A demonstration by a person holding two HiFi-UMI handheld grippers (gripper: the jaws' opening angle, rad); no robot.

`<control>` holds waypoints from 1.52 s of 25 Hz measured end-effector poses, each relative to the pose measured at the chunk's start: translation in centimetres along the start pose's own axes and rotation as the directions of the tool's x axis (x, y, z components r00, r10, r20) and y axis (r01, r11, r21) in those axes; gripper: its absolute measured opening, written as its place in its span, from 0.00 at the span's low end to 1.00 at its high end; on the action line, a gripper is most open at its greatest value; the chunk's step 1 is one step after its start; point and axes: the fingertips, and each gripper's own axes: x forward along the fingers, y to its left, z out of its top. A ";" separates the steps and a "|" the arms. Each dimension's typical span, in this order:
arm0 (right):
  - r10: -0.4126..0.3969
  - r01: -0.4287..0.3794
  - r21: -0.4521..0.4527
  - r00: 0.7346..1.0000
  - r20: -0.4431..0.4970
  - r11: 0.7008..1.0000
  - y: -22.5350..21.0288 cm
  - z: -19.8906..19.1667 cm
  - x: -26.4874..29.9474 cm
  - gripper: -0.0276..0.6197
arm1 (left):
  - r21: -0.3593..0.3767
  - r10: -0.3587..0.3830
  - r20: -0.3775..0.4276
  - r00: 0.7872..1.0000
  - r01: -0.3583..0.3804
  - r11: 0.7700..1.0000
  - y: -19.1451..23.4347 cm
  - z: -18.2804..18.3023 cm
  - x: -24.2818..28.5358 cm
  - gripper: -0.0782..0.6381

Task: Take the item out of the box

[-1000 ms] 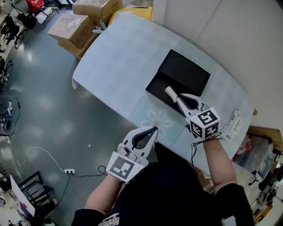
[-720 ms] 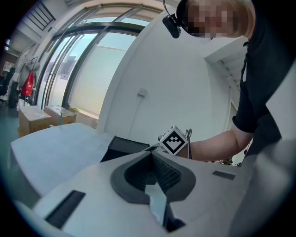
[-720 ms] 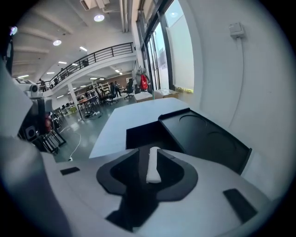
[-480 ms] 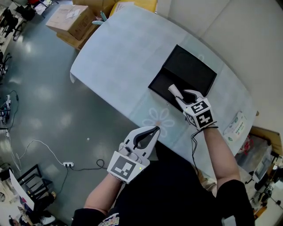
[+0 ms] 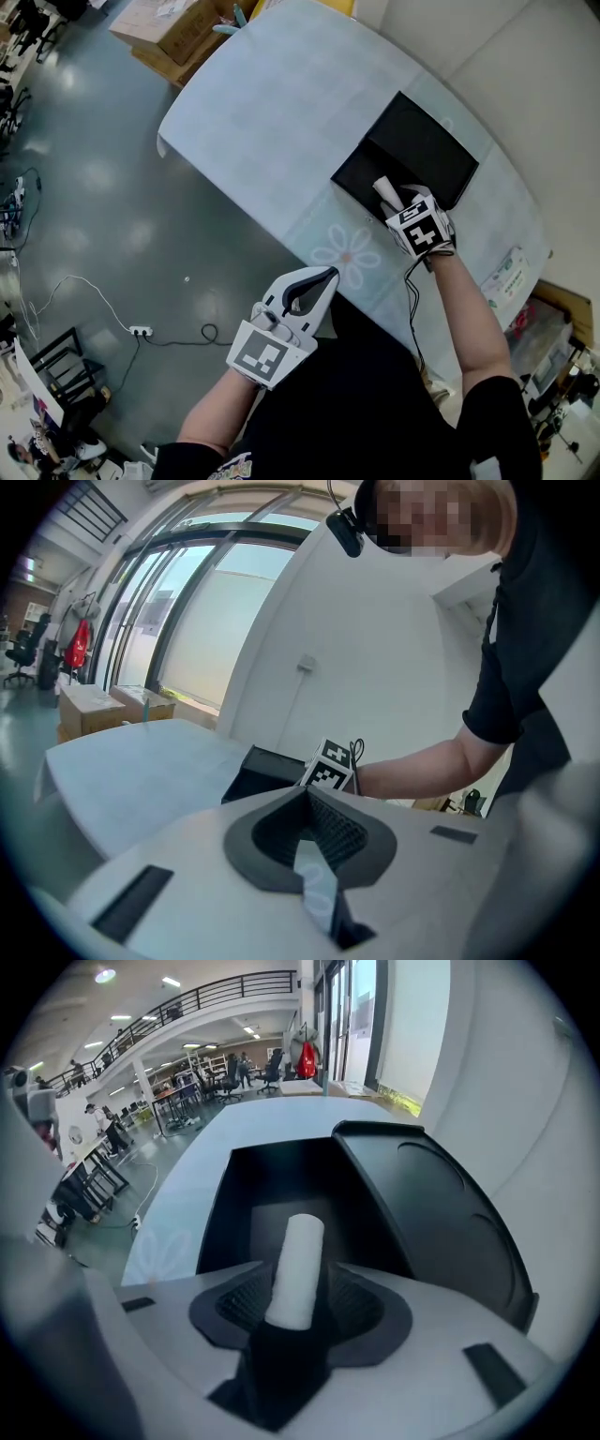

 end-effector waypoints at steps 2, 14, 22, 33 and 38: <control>-0.001 0.001 0.002 0.999 -0.035 1.000 0.1 0.1 -0.2 0.31 | -0.007 0.012 0.001 1.000 -0.012 1.000 0.2 -0.1 -0.3 0.12; -0.008 0.008 0.007 0.999 -0.053 1.000 0.5 0.0 0.8 0.27 | -0.004 0.039 0.008 0.999 -0.039 0.999 0.9 -0.4 -1.6 0.12; -0.054 0.053 0.020 0.998 0.031 0.998 0.7 1.3 -1.2 0.27 | 0.011 0.036 0.005 0.999 -0.036 0.999 0.4 0.0 -3.2 0.12; -0.126 0.093 0.124 0.948 0.294 0.988 3.2 4.1 -10.2 0.26 | 0.082 -0.041 0.028 0.999 0.038 0.996 -3.4 0.8 -5.9 0.12; -0.137 0.027 0.234 0.874 0.466 0.972 5.7 5.0 -16.1 0.26 | 0.115 -0.080 0.042 0.996 0.075 0.991 -5.4 1.2 -7.9 0.12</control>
